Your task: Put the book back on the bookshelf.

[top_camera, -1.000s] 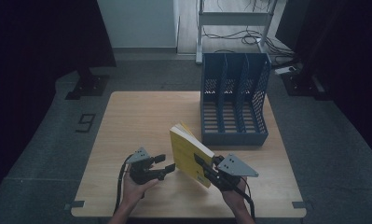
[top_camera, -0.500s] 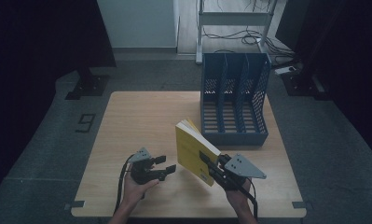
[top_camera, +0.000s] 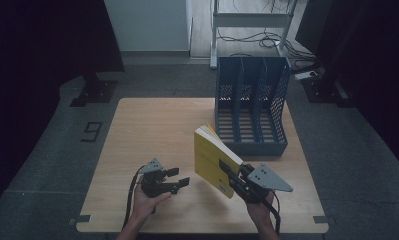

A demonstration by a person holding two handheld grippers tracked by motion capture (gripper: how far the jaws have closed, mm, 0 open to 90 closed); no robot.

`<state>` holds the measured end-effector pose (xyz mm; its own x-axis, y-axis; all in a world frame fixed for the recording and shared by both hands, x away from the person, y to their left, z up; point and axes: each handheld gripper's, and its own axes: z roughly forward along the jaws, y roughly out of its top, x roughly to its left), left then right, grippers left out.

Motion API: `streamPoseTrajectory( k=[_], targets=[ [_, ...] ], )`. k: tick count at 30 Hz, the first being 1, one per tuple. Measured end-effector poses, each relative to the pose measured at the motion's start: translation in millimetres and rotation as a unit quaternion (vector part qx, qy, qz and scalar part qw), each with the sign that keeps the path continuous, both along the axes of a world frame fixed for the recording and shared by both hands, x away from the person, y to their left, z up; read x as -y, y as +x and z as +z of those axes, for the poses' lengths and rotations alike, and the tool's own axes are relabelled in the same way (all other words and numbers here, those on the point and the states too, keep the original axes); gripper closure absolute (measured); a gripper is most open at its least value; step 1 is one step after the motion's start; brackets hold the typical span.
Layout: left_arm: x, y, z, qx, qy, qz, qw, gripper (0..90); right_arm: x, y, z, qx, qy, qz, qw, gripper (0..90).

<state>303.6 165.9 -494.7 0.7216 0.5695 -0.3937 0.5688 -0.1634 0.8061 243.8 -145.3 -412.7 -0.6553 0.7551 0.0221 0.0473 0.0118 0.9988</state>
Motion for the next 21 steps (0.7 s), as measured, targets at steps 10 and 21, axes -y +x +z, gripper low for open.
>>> streamPoseTrajectory(
  k=[10,21],
  targets=[
    [-0.6,0.9,-1.4,0.003,0.018,0.012,0.9998,31.9,9.2,-0.8,3.4,0.005,0.012,-0.015,0.9998,74.8],
    [-0.7,0.2,-0.2,0.006,0.022,0.015,0.9996,31.9,17.7,-2.1,7.2,0.011,0.021,-0.027,0.9994,74.8]
  ],
)
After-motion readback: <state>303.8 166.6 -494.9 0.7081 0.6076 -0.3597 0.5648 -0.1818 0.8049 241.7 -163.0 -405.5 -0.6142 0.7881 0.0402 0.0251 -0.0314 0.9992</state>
